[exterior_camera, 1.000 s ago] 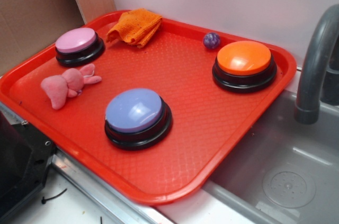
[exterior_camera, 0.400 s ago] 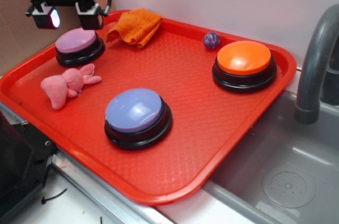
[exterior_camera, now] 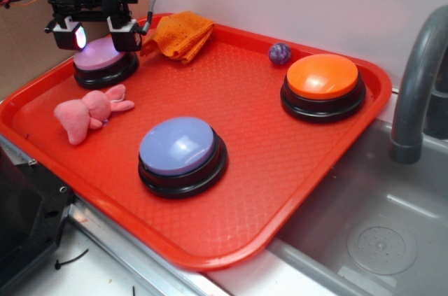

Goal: Push the pink button.

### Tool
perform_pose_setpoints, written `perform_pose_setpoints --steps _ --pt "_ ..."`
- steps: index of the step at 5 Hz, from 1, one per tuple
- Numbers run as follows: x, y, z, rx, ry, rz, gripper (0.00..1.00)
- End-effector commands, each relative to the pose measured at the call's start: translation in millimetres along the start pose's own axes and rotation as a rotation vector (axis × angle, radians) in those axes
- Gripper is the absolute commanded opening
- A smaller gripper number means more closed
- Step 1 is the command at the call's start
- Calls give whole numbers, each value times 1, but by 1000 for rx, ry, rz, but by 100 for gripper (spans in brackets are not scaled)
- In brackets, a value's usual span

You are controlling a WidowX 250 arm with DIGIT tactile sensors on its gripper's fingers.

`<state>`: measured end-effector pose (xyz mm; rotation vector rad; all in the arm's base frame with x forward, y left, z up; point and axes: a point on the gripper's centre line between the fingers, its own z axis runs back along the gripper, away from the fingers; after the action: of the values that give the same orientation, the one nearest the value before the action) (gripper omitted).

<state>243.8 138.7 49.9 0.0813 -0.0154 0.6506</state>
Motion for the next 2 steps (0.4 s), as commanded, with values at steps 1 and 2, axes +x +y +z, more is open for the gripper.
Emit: perform_pose_setpoints --steps 1,2 --pt "-4 8 3 -20 9 -30 100" --pt "-8 4 25 -37 21 -76 100"
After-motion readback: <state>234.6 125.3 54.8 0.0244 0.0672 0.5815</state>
